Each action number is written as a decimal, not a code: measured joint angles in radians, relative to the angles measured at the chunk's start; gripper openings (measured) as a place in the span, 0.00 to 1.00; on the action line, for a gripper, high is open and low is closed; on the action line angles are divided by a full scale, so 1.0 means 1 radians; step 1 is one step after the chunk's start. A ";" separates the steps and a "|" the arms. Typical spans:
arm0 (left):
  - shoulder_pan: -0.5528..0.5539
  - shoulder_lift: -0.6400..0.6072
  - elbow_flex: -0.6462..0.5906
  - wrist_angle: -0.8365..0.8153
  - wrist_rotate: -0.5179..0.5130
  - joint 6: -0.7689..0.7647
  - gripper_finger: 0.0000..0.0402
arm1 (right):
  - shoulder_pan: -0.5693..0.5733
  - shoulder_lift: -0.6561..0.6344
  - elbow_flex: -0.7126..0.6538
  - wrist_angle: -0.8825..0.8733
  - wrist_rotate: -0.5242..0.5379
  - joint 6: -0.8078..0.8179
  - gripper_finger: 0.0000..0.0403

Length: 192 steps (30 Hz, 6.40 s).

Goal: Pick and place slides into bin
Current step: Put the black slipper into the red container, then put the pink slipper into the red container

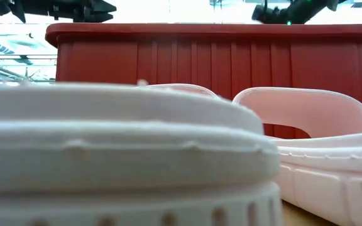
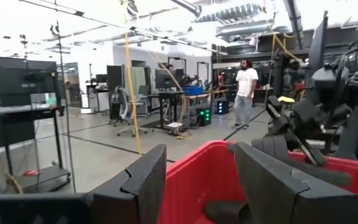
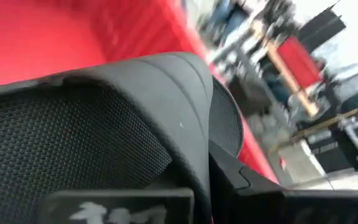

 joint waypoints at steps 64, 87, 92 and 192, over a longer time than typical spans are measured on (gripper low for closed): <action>0.053 0.000 0.000 -0.011 0.026 -0.022 0.49 | -0.029 0.157 -0.212 -0.242 -0.153 0.139 0.54; 0.053 0.000 0.000 -0.011 0.029 -0.024 0.49 | 0.013 -0.025 -0.212 -0.285 -0.206 0.175 0.75; 0.053 0.000 0.000 -0.011 0.029 -0.025 0.49 | 0.031 -0.068 -0.212 -0.285 -0.205 0.193 0.75; -0.270 0.000 0.000 0.100 0.392 -0.240 0.49 | 1.094 0.854 0.427 -0.180 0.131 0.805 0.74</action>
